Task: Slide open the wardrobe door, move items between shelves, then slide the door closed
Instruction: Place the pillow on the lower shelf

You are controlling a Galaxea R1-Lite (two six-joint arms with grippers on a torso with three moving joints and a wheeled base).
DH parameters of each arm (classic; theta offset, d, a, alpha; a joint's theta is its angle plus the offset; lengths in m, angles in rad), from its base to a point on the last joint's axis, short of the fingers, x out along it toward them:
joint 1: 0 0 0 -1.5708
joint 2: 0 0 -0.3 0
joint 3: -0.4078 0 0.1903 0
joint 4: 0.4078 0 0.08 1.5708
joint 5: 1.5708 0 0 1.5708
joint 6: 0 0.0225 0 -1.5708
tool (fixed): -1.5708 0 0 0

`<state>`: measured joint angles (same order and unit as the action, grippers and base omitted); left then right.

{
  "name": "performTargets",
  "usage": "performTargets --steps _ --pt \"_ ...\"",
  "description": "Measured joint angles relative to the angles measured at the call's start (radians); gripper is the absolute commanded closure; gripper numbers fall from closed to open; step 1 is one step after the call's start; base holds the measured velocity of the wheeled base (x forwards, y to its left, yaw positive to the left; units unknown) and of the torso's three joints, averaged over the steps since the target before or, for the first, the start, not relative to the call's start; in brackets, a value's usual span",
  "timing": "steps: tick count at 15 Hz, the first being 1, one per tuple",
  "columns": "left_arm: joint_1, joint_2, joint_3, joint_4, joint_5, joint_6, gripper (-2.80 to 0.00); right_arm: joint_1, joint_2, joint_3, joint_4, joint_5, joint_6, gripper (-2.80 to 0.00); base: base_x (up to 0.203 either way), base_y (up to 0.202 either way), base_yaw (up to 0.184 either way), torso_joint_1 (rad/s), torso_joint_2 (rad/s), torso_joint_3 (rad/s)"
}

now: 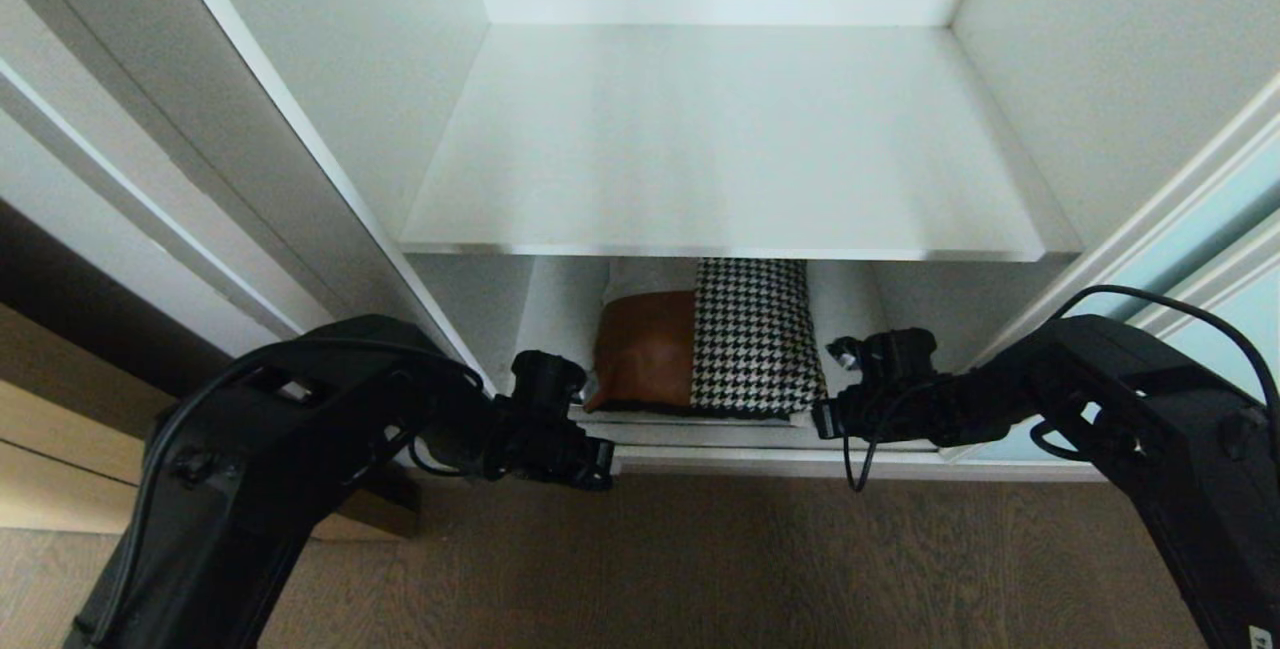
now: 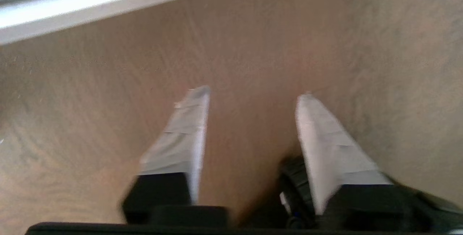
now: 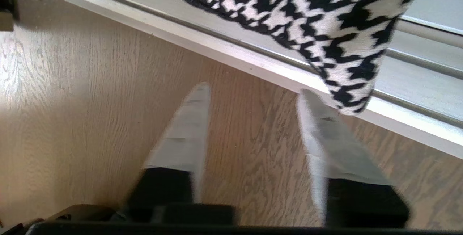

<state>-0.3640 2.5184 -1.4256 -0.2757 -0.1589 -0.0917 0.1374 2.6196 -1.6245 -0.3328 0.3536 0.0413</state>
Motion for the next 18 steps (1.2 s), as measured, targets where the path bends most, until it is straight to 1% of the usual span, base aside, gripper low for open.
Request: performTargets --steps 2,4,6,7,9,10,12,14,16,18 --pt "0.000 0.016 -0.028 0.065 0.021 0.010 0.00 0.000 0.002 -0.005 0.007 0.000 0.000 0.00 0.000 0.000 0.000 0.000 0.00 0.000" --pt "0.001 0.030 -0.046 0.076 0.065 0.021 0.00 0.003 0.011 -0.015 0.010 -0.001 -0.001 0.00 0.000 0.000 0.000 0.000 0.00 0.000" --pt "0.001 0.044 -0.067 0.083 0.077 0.028 0.00 0.003 0.026 -0.031 0.011 -0.004 -0.002 0.00 0.000 0.000 0.000 0.000 0.00 0.000" --pt "0.001 0.059 -0.089 0.081 0.096 0.031 0.00 0.005 0.036 -0.046 0.011 -0.009 -0.001 0.00 0.000 0.000 0.000 0.000 0.00 0.000" --pt "0.001 0.106 -0.167 0.088 0.178 0.043 0.00 0.011 0.055 -0.077 0.011 -0.011 0.001 0.00 0.000 0.000 0.000 0.000 0.00 0.000" --pt "0.001 0.128 -0.214 0.112 0.207 0.048 0.00 0.012 0.065 -0.093 0.012 -0.015 0.001 0.00 0.000 0.000 0.000 0.000 0.00 0.000" --pt "0.001 0.167 -0.307 0.172 0.222 0.049 0.00 0.013 0.083 -0.125 0.013 -0.018 0.000 0.00 0.000 0.000 0.000 0.000 0.00 0.000" --pt "0.001 0.200 -0.378 0.189 0.219 0.047 0.00 0.014 0.111 -0.183 0.017 -0.019 0.003 0.00 0.000 0.000 0.000 0.000 0.00 0.000" --pt "0.001 0.226 -0.429 0.170 0.211 0.046 0.00 0.013 0.140 -0.232 0.028 -0.044 0.005 0.00 0.000 0.000 0.000 0.000 0.00 0.000" --pt "-0.001 0.249 -0.463 0.132 0.210 0.047 0.00 0.013 0.159 -0.248 0.027 -0.066 0.006 0.00 0.000 0.000 0.000 0.000 0.00 0.000"
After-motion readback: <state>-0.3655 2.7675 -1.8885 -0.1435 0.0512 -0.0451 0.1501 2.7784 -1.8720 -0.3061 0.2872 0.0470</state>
